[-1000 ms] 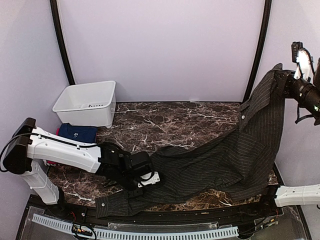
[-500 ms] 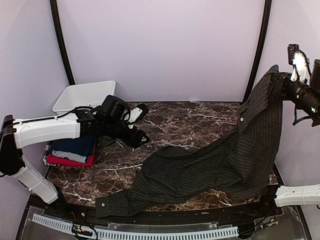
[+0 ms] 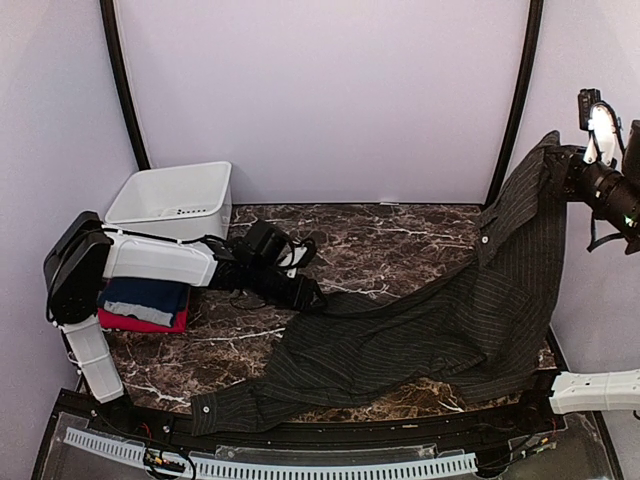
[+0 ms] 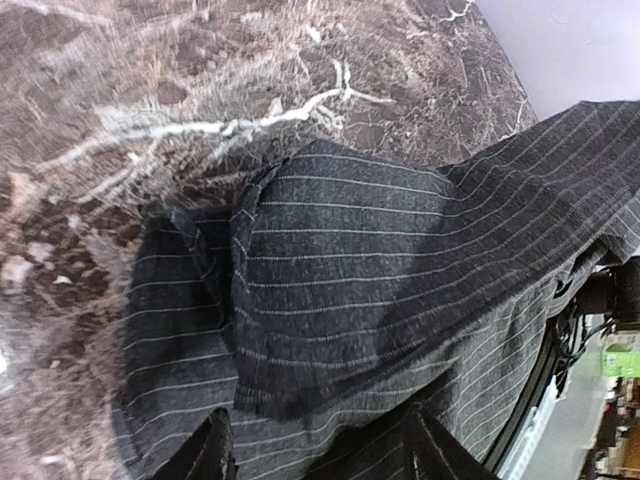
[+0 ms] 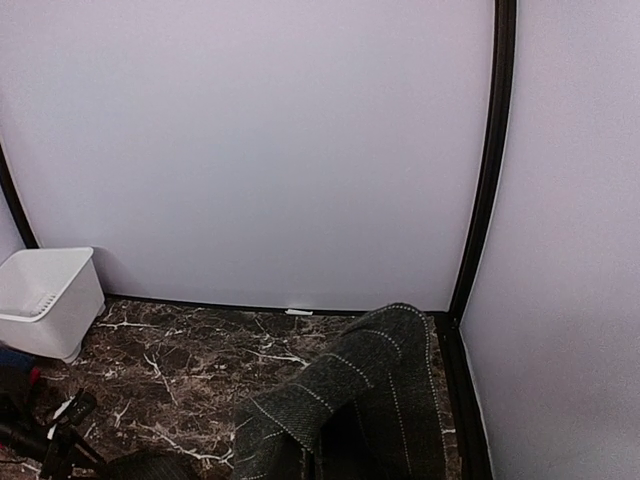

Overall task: Fold and stack the mixed laundry pile
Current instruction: Pick up the crumpled shirt from the center of the board, then flatten out the crumpled shirt at the center of the board.

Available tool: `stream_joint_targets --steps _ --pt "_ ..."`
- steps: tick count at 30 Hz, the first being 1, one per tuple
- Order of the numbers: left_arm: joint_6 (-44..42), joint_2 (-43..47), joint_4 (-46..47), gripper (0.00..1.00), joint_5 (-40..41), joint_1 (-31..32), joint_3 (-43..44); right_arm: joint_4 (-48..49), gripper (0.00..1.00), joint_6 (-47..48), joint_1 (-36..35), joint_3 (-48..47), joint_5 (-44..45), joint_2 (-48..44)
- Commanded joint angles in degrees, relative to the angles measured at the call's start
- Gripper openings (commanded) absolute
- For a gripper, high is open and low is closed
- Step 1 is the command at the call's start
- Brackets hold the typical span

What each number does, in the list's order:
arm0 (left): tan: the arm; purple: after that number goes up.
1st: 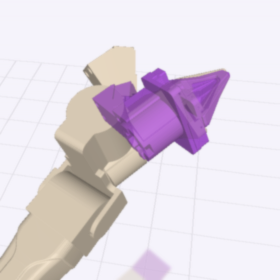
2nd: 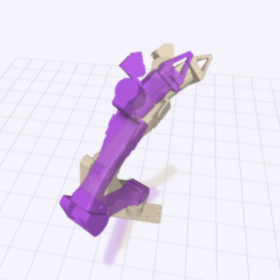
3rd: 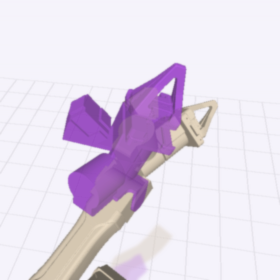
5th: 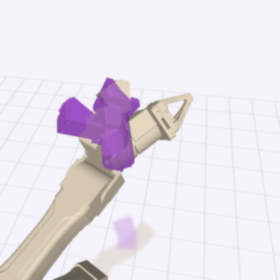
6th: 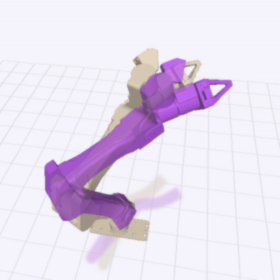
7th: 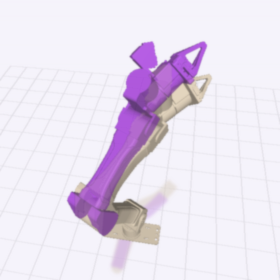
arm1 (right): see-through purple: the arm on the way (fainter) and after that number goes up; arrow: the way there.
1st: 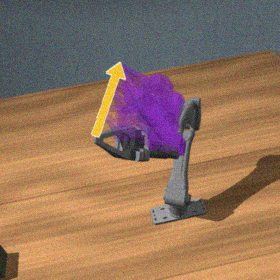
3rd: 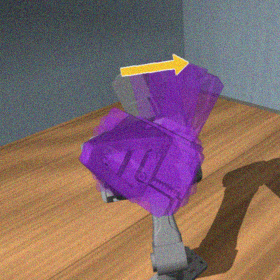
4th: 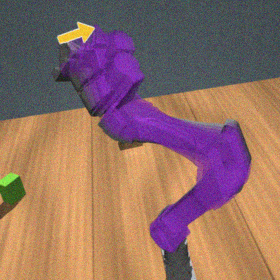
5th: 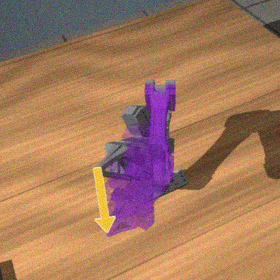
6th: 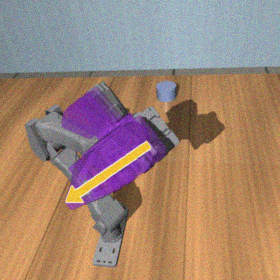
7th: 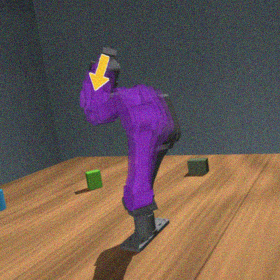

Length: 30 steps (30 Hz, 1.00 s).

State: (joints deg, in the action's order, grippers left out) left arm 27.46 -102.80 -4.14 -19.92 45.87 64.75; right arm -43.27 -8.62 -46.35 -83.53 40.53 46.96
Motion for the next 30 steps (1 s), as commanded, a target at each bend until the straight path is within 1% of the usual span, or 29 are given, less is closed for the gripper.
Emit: stream_joint_targets --steps 1,4,6,7,8,9,10,12,13,14,17,20,23,25,27,30 --pt "6.2 -5.05 2.75 0.54 -4.1 -0.16 2.79 2.57 0.0 0.43 0.51 0.88 0.96 -0.47" --pt "7.04 -7.9 0.41 0.5 -4.02 -0.16 5.97 2.74 0.0 0.68 0.7 1.14 1.1 -0.44" --pt "7.37 -9.56 -1.32 0.46 -3.45 -0.16 7.62 2.91 0.0 0.71 0.81 1.41 1.07 -0.46" --pt "7.96 -10.19 -1.51 0.4 -3.5 -0.16 8.32 2.96 0.0 0.71 0.9 1.55 1.08 -0.35" --pt "8.14 -10.25 -1.54 0.3 -3.48 -0.16 8.65 3.07 0.0 0.71 0.95 1.65 1.02 -0.25" --pt "8.44 -9.79 -1.41 0.24 -3.09 -0.21 9.06 3.1 0.0 0.64 1.03 1.69 0.99 -0.29" --pt "8.55 -8.51 -1.05 0.13 -2.66 -0.19 9.16 3.1 0.0 0.63 1.12 1.62 1.03 -0.29" --pt "8.5 -4.79 -0.87 0.02 -0.93 -0.25 9.17 3.4 0.0 1.01 1.3 1.34 1.12 -0.35" --pt "7.7 -3.2 -1.18 0.01 0.78 -0.25 9.41 3.61 0.0 1.6 1.46 0.78 1.43 -0.43" --pt "7.08 0.5 -2.5 0.0 2.09 -0.29 9.68 3.81 0.0 2.43 1.58 -0.06 2.05 -0.41" --pt "2.36 8.46 -6.55 0.0 7.67 -0.28 13.11 5.79 0.0 6.62 1.79 -4.03 4.22 -0.19" --pt "-1.79 17.41 -10.66 0.0 9.74 -0.21 17.64 9.19 0.0 11.08 1.79 -9.31 5.0 -0.02" --pt "-7.33 23.61 -12.36 0.0 11.52 0.56 19.38 11.57 0.0 13.99 1.83 -16.45 4.05 0.96" --pt "-10.74 28.33 -14.95 0.0 14.02 1.81 20.37 11.0 0.0 14.92 1.79 -21.41 2.39 2.43" --pt "-13.42 30.87 -17.19 0.0 16.21 3.31 21.16 8.35 0.0 14.87 1.79 -26.41 0.26 4.39" --pt "-15.43 33.52 -19.06 0.0 19.09 6.01 21.2 4.4 0.0 14.3 1.8 -29.93 -1.62 6.48"
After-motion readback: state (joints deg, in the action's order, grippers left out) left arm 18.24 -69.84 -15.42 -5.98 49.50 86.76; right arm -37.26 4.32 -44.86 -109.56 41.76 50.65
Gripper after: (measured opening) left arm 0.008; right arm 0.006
